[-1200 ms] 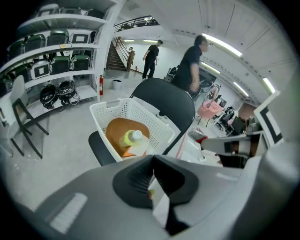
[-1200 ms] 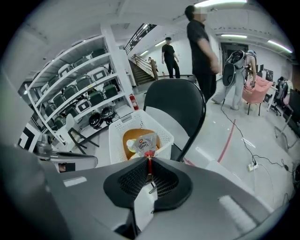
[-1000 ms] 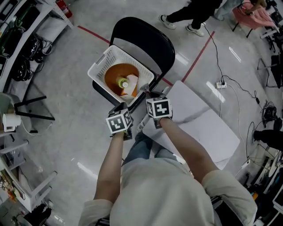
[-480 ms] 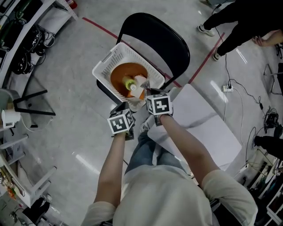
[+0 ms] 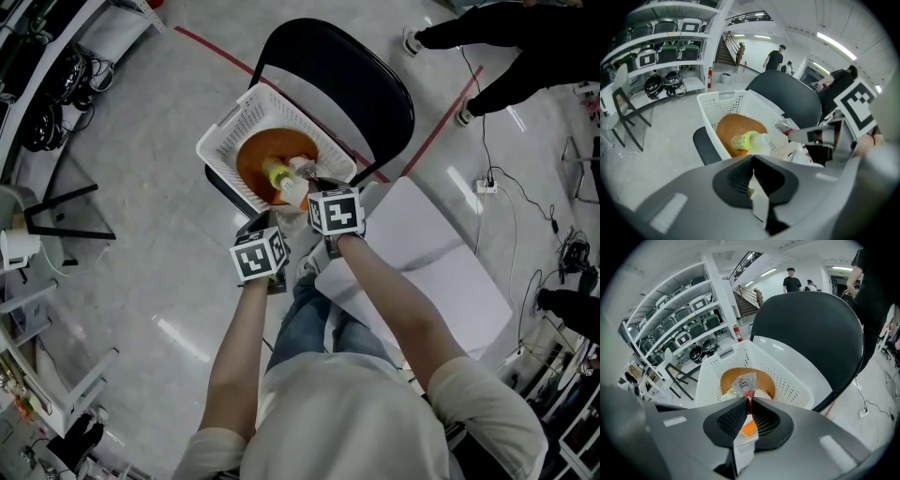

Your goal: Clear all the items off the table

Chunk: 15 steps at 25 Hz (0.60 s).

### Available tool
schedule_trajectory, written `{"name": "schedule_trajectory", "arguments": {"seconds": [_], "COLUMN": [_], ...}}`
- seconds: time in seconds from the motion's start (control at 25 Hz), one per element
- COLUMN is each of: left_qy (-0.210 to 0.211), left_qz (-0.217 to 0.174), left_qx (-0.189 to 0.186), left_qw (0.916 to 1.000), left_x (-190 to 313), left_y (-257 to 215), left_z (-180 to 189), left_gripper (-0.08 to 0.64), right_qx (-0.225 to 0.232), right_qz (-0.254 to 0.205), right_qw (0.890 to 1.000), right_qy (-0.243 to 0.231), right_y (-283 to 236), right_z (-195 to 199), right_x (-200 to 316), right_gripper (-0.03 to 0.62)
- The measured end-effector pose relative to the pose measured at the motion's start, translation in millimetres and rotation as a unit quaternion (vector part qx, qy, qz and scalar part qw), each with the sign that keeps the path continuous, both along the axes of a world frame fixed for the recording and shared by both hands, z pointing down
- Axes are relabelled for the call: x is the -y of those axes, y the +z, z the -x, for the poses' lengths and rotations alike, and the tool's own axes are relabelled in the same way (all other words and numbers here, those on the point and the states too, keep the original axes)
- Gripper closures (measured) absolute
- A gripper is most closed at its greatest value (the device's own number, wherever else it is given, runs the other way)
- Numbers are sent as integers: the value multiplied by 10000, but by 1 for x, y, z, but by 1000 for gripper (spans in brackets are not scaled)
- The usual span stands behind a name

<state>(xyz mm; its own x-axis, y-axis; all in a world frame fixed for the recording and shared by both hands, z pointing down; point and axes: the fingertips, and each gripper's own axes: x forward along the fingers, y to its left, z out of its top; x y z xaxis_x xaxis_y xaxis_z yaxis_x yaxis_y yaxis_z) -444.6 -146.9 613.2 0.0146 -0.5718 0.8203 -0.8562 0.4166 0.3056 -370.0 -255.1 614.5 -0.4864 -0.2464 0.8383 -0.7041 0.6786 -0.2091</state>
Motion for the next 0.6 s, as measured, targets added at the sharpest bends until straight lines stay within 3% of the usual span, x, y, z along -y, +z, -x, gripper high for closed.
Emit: {"name": "schedule_trajectory", "arguments": {"seconds": [0.12,0.28,0.6], "left_qy": [18,56,24], "left_qz": [18,28,-13], "left_qx": [-22,-27,-32], "left_qw": [10000,10000,10000], "left_x": [-2,-2,2], "left_y": [1,2,-1], "left_z": [-1,1,5], "left_gripper": [551,551,551], "right_qx": [89,414,443], "right_qz": [-24,46,50], "right_qw": [10000,9991,9990], "right_qy": [6,-57,-52], "right_y": [-2,-6,-8], "right_z": [7,22,25], "right_x": [1,2,2], "right_gripper": [556,422,414]}}
